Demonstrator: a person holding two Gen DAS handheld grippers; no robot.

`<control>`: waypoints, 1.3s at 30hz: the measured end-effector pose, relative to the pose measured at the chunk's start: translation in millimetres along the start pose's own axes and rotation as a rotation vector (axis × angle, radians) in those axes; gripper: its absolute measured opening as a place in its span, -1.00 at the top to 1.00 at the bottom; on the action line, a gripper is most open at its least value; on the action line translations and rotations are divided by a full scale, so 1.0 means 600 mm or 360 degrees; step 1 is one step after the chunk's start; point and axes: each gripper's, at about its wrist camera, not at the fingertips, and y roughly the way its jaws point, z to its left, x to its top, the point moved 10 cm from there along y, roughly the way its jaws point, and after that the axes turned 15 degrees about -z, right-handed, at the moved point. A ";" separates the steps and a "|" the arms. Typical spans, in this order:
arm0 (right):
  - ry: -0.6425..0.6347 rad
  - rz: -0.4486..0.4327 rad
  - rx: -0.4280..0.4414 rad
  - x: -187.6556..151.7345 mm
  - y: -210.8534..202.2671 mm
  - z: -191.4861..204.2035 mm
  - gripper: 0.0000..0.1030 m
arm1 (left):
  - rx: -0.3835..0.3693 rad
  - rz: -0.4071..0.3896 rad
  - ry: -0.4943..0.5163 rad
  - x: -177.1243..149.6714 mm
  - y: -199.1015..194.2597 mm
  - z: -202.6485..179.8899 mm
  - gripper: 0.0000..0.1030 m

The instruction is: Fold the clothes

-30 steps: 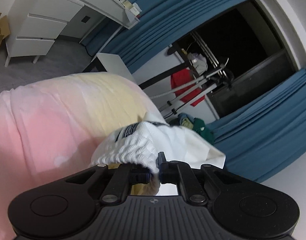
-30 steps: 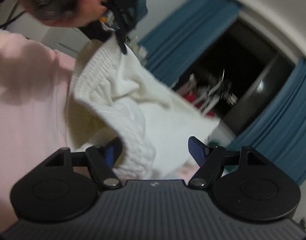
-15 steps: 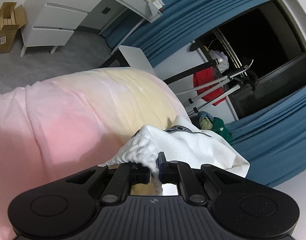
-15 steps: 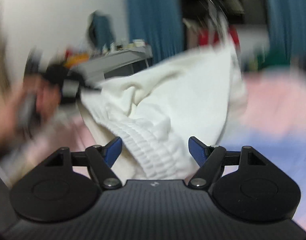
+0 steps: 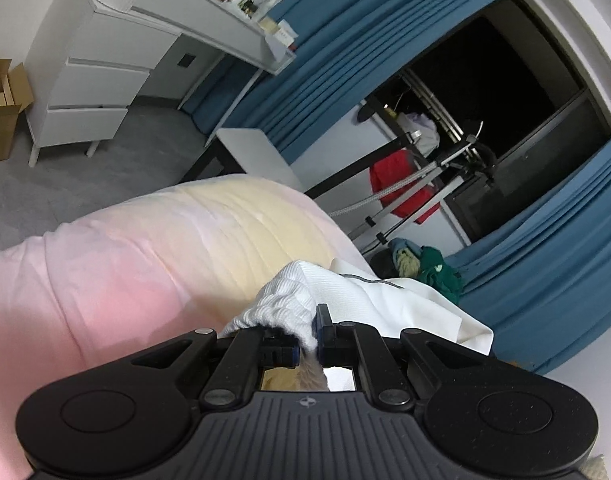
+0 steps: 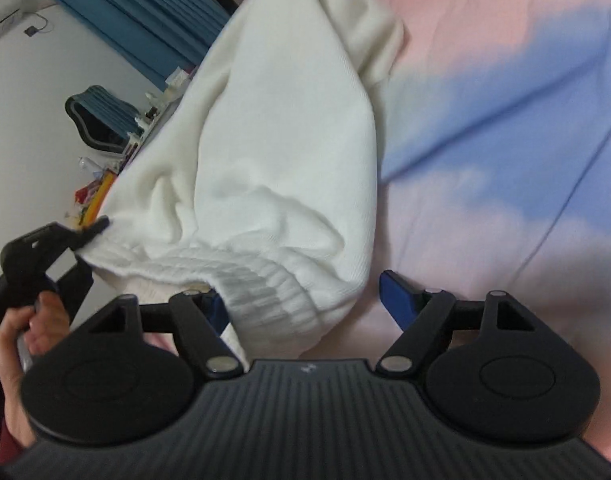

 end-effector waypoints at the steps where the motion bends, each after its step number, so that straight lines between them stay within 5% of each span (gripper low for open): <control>1: 0.0028 0.0006 0.0032 -0.004 -0.003 0.008 -0.17 | 0.0002 0.0000 0.0013 0.008 0.001 -0.002 0.85; 5: 0.0068 0.0067 0.0155 -0.034 -0.007 0.056 0.09 | 0.0015 -0.0055 0.0118 0.071 0.016 -0.025 0.86; 13: 0.0084 0.0267 0.0496 -0.147 0.053 0.235 0.13 | 0.0099 -0.0227 0.0519 0.221 0.066 -0.082 0.85; 18: -0.0017 0.0368 0.0453 -0.208 0.122 0.263 0.10 | 0.0337 -0.0053 0.0716 0.162 0.154 -0.003 0.83; 23: -0.0153 0.0407 0.0460 -0.206 0.108 0.260 0.00 | 0.0367 0.0007 0.0686 0.121 0.146 0.045 0.67; 25: -0.0231 0.0401 0.0479 -0.197 0.086 0.262 -0.15 | 0.0360 -0.0013 0.0757 0.120 0.124 0.039 0.50; 28: -0.0328 0.0380 0.0497 -0.179 0.051 0.260 -0.75 | 0.0353 -0.0039 0.0862 0.115 0.076 0.027 0.07; 30: -0.0354 0.0352 0.0485 -0.159 0.026 0.248 -0.72 | 0.0361 -0.0088 0.0920 0.113 0.033 0.017 -0.14; 39: -0.0509 0.0095 0.0321 -0.048 -0.067 0.179 -0.71 | 0.0125 -0.0115 0.0935 0.002 -0.139 -0.131 -0.26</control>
